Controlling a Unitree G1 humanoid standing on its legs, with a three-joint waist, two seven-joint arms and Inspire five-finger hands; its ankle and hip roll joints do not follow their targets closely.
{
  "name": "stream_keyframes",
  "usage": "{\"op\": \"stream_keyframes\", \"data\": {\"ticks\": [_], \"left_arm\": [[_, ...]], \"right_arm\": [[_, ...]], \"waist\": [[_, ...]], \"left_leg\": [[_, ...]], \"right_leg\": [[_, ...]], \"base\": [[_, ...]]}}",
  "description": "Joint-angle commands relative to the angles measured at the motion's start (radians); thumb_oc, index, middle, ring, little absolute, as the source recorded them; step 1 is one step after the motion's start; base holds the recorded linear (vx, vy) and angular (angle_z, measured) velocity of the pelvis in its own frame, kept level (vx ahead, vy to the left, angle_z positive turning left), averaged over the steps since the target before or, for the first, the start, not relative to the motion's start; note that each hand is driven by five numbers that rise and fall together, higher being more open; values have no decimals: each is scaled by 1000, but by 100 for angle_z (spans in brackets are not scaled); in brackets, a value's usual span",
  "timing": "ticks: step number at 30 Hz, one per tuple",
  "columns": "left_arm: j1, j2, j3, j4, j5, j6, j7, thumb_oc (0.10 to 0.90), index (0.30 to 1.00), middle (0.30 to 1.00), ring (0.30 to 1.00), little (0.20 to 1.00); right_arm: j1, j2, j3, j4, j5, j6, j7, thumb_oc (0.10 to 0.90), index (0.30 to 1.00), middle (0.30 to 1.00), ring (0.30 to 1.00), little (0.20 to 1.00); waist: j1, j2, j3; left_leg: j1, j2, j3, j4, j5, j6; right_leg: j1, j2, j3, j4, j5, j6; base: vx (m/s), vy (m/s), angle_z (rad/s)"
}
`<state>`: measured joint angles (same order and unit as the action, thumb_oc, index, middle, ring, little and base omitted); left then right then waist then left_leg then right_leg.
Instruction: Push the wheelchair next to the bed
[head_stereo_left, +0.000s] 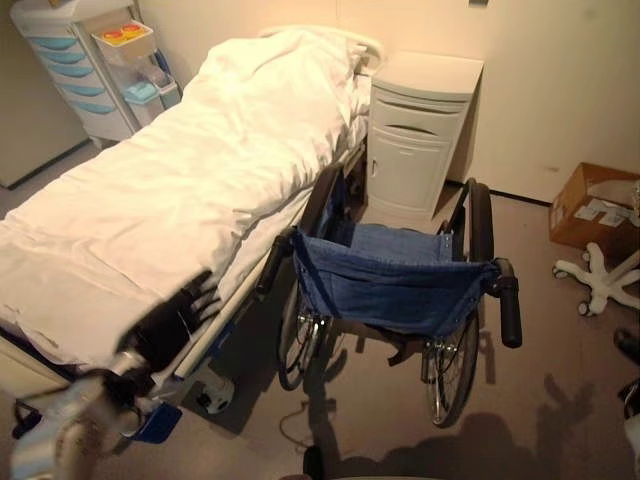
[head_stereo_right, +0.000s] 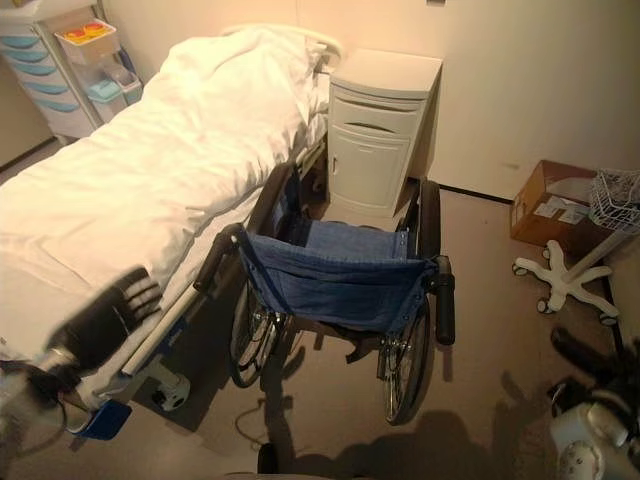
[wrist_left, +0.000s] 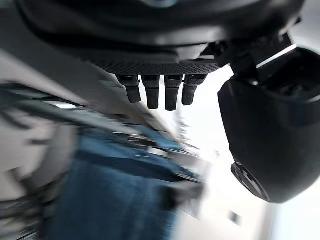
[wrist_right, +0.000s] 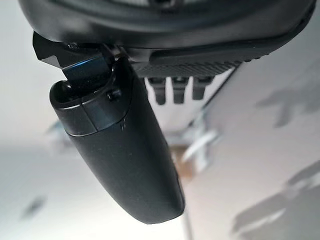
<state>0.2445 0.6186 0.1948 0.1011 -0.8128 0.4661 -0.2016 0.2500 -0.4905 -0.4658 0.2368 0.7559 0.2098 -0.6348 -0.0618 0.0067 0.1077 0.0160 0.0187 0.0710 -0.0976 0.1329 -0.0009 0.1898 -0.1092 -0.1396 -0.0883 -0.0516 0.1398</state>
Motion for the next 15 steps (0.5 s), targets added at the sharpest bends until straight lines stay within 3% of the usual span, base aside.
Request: {"op": "stream_keyframes", "data": {"ticks": [1,3,4,6,8,9,11,13,15], "left_arm": [[-88,-29,-63,81,88,-33,1,800,900,900,900,900],[-97,-53,-125,138,113,-21,18,800,900,900,900,900],[-111,-89,-205,251,139,-20,11,800,900,900,900,900],[-120,-128,-252,332,164,-15,21,800,900,900,900,900],[-128,-198,-302,519,189,-79,5,800,900,900,900,900],[-130,-218,-308,560,193,-77,2,800,900,900,900,900],[-163,-299,-325,794,256,-143,-26,800,900,900,900,900],[-194,-335,-332,931,248,-177,-8,800,900,900,900,900],[-216,-354,-326,1034,259,-187,36,800,900,900,900,900]], "right_arm": [[-80,-18,38,100,73,-157,-108,800,900,900,900,900],[-98,4,75,192,122,-176,-114,800,900,900,900,900],[-122,35,124,318,172,-188,-101,800,900,900,900,900],[-135,56,170,387,208,-151,-105,800,900,900,900,900],[-153,106,232,542,212,-126,-32,800,900,900,900,900],[-158,122,248,576,203,-112,-17,800,900,900,900,900],[-187,169,316,756,154,-56,113,800,900,900,900,900],[-207,197,369,843,92,-24,201,800,900,900,900,900],[-214,211,425,918,-31,-34,266,800,900,900,900,900]], "waist": [[26,15,-7],[33,15,-6],[39,16,-5],[43,15,-5],[50,14,-9],[52,14,-10],[57,11,-15],[57,11,-18],[55,8,-25]], "left_leg": [[108,9,33,10,-142,-36],[106,9,28,10,-140,-35],[104,7,24,10,-138,-35],[102,5,20,10,-138,-33],[101,2,13,10,-140,-31],[100,2,12,10,-141,-30],[98,0,7,10,-142,-27],[94,-2,4,10,-142,-26],[93,-1,6,10,-144,-26]], "right_leg": [[-99,62,10,47,43,-13],[-98,62,7,45,47,-14],[-99,63,6,44,50,-14],[-98,63,4,42,52,-15],[-97,64,1,40,52,-17],[-97,64,2,40,52,-18],[-98,65,1,41,51,-21],[-100,65,2,41,51,-24],[-102,65,4,43,47,-25]], "base": [[-27,-23,-4],[-9,-10,-2],[0,0,0],[0,0,0],[0,0,0],[0,0,0],[14,0,7],[10,14,8],[0,0,0]]}}
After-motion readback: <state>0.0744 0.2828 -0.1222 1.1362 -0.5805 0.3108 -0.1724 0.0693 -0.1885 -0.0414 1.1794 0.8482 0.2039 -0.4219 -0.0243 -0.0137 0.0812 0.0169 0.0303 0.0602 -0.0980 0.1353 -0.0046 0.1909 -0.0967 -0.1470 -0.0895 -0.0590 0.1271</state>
